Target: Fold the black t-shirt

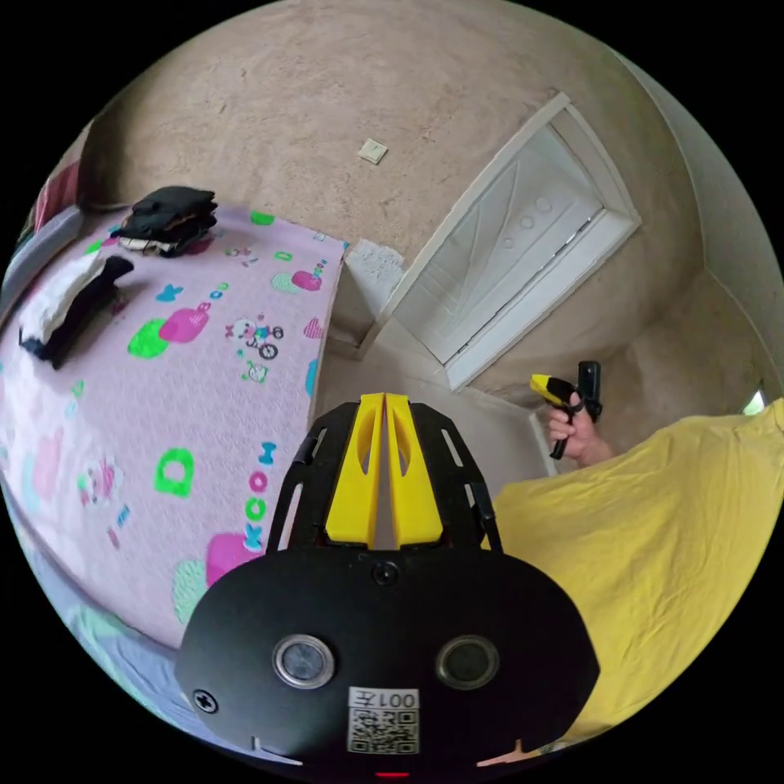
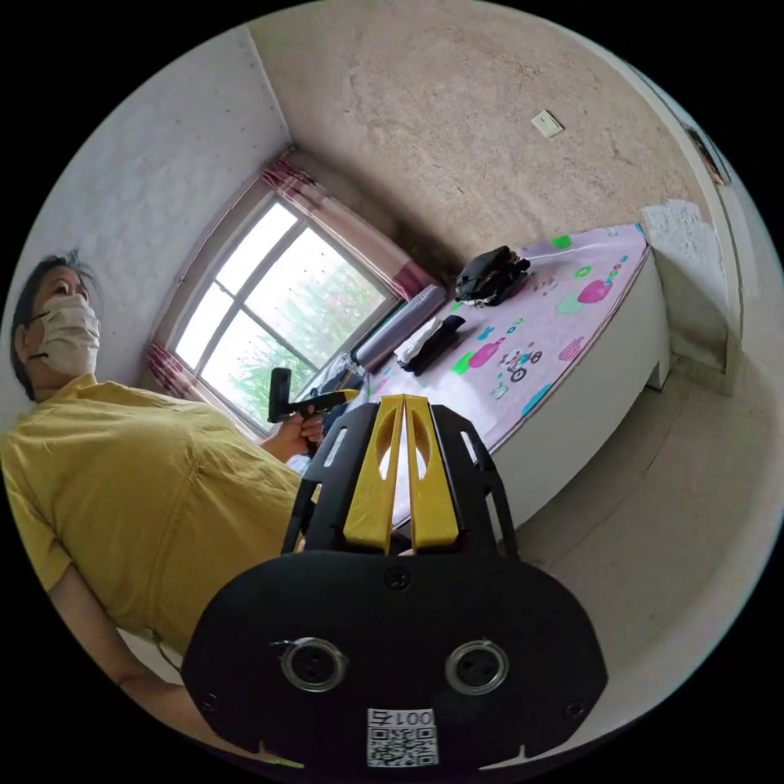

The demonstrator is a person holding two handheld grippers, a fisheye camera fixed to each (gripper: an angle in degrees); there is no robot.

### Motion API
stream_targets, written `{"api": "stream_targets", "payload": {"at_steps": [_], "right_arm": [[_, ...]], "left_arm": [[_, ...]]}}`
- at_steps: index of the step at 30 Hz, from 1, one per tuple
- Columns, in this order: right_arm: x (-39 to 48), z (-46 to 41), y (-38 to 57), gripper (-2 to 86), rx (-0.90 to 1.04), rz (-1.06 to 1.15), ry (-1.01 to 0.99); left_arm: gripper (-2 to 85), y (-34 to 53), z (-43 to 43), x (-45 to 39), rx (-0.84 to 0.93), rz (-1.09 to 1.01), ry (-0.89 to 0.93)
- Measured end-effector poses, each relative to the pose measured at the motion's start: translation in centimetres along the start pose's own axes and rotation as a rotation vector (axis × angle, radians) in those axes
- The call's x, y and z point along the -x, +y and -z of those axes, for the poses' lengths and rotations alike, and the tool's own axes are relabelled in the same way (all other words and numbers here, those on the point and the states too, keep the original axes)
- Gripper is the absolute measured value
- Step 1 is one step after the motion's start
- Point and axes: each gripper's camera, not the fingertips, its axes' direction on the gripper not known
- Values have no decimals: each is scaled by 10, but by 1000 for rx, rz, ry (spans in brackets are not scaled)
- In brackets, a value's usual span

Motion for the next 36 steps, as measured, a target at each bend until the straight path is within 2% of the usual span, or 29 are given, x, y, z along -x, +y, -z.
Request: {"api": "stream_targets", "payload": {"at_steps": [4,8,14,17,19,25,32,36], "right_arm": [[-7,10,-66,5,77,74,119],[-31,16,-119,5,175,103,163],[-91,33,-232,4,283,164,91],[-117,42,-306,4,374,240,74],[-124,49,-351,4,415,292,41],[-143,57,-483,5,540,428,-37],[-111,17,-602,5,447,490,-179],[-82,0,-650,4,477,504,-208]], "left_arm": [[-13,-111,-50,-9,73,-110,-130],[-13,-191,-88,-23,86,-178,-146],[-13,-308,-159,-32,136,-177,-281],[-12,-367,-188,-32,98,-95,-327],[-12,-413,-202,-29,31,36,-327],[-13,-501,-212,-20,-101,239,-348],[-13,-567,-206,1,-158,351,-442],[-14,-614,-199,23,-175,345,-488]]}}
